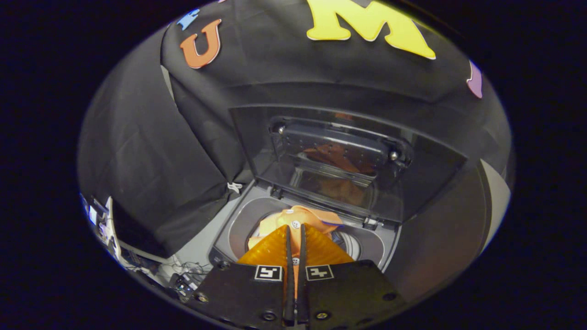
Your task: Put the clothes into the washing machine and then close the washing machine lid.
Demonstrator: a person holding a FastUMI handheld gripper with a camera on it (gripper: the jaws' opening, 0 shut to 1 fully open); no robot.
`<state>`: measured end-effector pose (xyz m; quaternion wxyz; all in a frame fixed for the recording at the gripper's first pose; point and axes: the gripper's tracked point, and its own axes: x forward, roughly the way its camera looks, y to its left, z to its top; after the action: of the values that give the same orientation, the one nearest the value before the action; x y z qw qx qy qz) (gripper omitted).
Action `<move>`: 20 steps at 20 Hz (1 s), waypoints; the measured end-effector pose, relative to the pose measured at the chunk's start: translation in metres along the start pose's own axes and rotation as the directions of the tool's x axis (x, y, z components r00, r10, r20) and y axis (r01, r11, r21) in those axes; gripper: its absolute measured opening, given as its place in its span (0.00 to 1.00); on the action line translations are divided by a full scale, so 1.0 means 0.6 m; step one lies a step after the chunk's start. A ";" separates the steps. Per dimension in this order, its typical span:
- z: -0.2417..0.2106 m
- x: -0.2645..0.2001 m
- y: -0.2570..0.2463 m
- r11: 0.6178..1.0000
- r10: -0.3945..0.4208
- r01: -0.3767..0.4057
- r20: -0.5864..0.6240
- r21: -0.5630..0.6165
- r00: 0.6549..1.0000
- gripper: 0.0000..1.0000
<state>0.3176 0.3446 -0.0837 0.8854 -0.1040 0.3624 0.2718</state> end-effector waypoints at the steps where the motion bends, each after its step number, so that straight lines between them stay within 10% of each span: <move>1: -0.005 0.009 -0.001 1.000 -0.002 0.002 -0.003 0.001 1.000 0.06; 20: -0.100 0.077 -0.006 0.999 -0.001 0.007 -0.143 0.040 0.990 0.07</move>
<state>0.3113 0.3376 -0.1589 0.8595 -0.1062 0.4303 0.2546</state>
